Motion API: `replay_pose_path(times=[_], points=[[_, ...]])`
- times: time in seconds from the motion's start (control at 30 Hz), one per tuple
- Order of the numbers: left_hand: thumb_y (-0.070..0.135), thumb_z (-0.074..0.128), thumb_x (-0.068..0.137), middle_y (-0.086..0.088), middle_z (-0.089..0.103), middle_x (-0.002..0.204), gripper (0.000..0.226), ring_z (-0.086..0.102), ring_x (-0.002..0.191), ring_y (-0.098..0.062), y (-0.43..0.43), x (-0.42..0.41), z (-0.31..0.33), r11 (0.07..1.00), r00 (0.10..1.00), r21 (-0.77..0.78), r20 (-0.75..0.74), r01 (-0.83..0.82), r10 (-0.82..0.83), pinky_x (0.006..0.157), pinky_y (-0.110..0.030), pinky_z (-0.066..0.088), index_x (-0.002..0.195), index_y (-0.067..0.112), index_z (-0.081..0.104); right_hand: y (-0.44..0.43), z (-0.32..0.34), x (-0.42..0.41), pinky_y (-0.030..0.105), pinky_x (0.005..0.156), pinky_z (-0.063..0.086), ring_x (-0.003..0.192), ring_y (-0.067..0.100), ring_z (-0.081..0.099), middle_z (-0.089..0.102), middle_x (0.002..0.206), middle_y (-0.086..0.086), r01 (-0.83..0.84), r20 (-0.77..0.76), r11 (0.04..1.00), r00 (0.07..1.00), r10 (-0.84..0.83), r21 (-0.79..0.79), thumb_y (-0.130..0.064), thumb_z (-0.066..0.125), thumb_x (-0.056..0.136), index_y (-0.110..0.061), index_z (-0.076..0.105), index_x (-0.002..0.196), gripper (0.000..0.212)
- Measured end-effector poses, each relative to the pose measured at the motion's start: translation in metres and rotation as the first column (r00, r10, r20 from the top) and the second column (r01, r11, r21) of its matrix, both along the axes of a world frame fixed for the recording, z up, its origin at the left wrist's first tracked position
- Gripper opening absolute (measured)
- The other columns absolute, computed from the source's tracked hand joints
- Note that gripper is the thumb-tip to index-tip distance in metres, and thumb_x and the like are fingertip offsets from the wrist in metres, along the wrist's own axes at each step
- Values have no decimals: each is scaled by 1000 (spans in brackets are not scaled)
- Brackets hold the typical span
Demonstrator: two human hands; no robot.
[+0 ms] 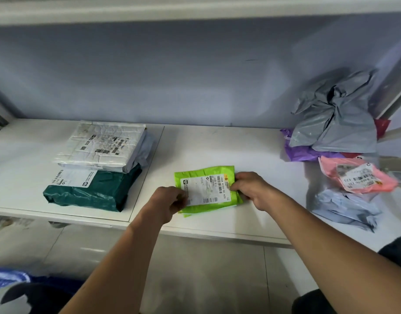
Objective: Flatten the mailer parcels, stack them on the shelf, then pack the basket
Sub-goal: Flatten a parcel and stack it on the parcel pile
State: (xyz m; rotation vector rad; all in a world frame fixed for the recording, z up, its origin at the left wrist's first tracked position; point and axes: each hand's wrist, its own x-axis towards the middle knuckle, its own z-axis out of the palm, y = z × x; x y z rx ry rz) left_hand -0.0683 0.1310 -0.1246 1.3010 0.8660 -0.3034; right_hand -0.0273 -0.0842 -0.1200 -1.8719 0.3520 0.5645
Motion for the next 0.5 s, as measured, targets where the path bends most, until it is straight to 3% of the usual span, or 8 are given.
replay_pose_path(times=[0.07,0.17,0.23,0.27,0.33,0.4,0.43,0.5], points=[[3,58,92,-18,56,85,6,61,71,-26,-2,2,7,984,986,-155,122,-93,112,64,-28,60,90,-3,59,0,2,3,32,71,54,82,26,66,72,92,10,23,102,1000,995,-21,-20,3,64,78,-10,71,85,17],[41,51,99,-15,56,93,41,63,80,-28,-2,7,15,960,961,-244,204,-135,187,79,-35,59,97,1,59,1,9,4,14,52,42,68,13,56,66,83,1,51,179,994,982,-67,92,5,61,83,-10,71,92,20],[50,47,98,-17,57,98,53,64,82,-31,0,8,18,963,959,-235,215,-133,185,85,-42,58,92,-2,58,0,10,4,15,49,37,63,11,49,62,80,2,76,174,986,980,-101,147,11,52,84,-13,71,86,30],[46,50,98,-17,57,98,51,64,83,-32,2,8,17,972,961,-200,221,-122,166,88,-43,56,87,-3,58,-1,8,5,19,53,42,65,13,51,63,80,3,96,160,983,980,-121,157,14,47,83,-13,72,79,37],[29,62,95,-18,58,95,35,62,82,-31,4,5,12,995,971,-71,224,-72,87,90,-43,55,83,-4,60,-3,2,5,29,72,54,73,19,60,67,80,7,128,119,979,982,-147,156,17,40,83,-12,72,68,46],[17,71,87,-15,60,89,17,60,82,-29,3,1,2,971,974,229,195,69,-115,83,-36,55,83,2,65,-6,-7,0,33,80,56,78,23,64,70,80,8,105,78,988,990,-114,110,17,36,82,-13,72,62,50],[16,72,84,-12,62,88,11,60,84,-29,1,-1,-4,898,959,410,154,157,-238,77,-33,52,84,6,68,-8,-11,-4,33,79,56,77,23,65,71,81,9,83,60,994,994,-87,68,17,36,82,-13,71,61,51],[19,68,85,-9,65,92,11,61,93,-30,-6,-5,-12,654,904,703,36,280,-425,77,-32,47,91,10,71,-9,-17,-9,36,82,58,81,26,66,71,80,8,37,62,999,997,-36,-17,11,40,82,-16,71,60,46]])
